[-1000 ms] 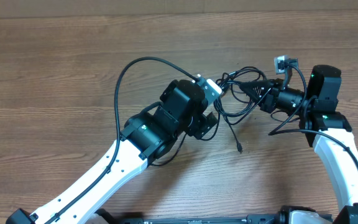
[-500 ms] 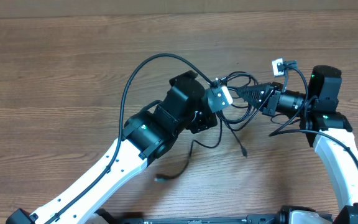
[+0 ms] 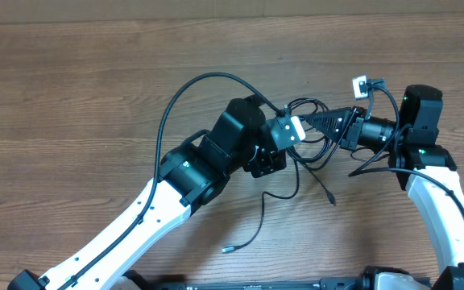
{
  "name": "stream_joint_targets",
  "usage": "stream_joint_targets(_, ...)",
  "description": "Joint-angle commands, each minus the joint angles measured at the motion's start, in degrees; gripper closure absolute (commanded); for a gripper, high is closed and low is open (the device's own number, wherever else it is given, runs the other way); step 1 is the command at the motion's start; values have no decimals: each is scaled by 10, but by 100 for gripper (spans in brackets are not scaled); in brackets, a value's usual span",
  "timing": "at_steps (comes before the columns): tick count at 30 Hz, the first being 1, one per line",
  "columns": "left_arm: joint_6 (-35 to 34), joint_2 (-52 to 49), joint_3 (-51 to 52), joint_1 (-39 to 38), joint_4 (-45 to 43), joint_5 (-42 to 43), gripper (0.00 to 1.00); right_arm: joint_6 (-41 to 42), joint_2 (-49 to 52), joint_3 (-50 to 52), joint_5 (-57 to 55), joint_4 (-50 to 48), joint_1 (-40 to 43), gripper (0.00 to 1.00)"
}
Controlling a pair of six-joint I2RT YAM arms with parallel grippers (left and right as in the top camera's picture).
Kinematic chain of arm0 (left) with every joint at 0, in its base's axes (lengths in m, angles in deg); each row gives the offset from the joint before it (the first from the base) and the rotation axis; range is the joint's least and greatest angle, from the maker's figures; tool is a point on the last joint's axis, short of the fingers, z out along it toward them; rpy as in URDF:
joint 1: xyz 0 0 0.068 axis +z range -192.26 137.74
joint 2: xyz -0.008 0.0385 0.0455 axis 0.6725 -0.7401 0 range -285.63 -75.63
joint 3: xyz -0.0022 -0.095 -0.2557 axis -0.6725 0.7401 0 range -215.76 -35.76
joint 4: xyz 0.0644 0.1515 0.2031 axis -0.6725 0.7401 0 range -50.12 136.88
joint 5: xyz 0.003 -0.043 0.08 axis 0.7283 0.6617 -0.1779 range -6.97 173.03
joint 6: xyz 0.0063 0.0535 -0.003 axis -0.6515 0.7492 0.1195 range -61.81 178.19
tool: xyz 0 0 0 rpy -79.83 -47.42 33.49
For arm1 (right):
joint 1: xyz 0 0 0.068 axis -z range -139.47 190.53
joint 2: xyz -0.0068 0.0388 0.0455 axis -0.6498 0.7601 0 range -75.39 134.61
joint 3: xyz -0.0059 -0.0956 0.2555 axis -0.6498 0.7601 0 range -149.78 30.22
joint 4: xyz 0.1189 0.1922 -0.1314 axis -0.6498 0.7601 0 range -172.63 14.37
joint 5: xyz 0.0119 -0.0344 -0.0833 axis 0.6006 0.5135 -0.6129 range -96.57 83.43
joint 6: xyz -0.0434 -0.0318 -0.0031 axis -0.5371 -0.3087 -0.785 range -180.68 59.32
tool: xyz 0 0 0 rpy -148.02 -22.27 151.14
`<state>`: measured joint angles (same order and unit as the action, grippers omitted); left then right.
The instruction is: Untangle cables
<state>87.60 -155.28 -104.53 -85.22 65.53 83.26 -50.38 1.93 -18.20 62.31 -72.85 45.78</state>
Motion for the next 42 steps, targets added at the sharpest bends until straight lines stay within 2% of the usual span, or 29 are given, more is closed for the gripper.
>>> stream_joint_targets(1, -112, 17, -5, 1, -7, 63, 0, -1, -3, -7, -3, -3, 0, 96)
stream_joint_targets(5, -182, 60, -5, 2, -21, 124, 0, -1, -3, -7, -13, -3, 0, 96)
stream_joint_targets(7, -209, 92, -5, 2, -36, 125, 0, -1, -3, -7, -13, -5, 0, 96)
stream_joint_targets(12, -214, 144, -5, 2, -40, 125, 0, -1, -3, -7, -13, -5, 0, 96)
stream_joint_targets(15, -256, 149, -5, 2, -31, 125, 0, -1, -3, -7, -13, -5, 0, 96)
stream_joint_targets(22, -382, 116, -5, 2, -27, 122, 1, -4, -3, -7, -5, -8, 0, 96)
stream_joint_targets(27, -559, 71, -5, 3, -41, 101, 1, -29, -3, -7, 28, -16, 0, 96)
stream_joint_targets(32, -659, 39, -5, 3, -56, 104, 0, -31, -3, -7, 28, -20, 0, 96)
stream_joint_targets(36, -684, 23, -5, 3, -55, 136, 0, -31, -3, -7, 25, -23, 0, 96)
stream_joint_targets(39, -698, 11, -5, 3, -53, 166, 6, -31, -3, -7, 14, -23, 0, 96)
stream_joint_targets(42, -698, 6, -5, 3, -49, 177, 6, -31, -3, -7, 13, -26, 0, 96)
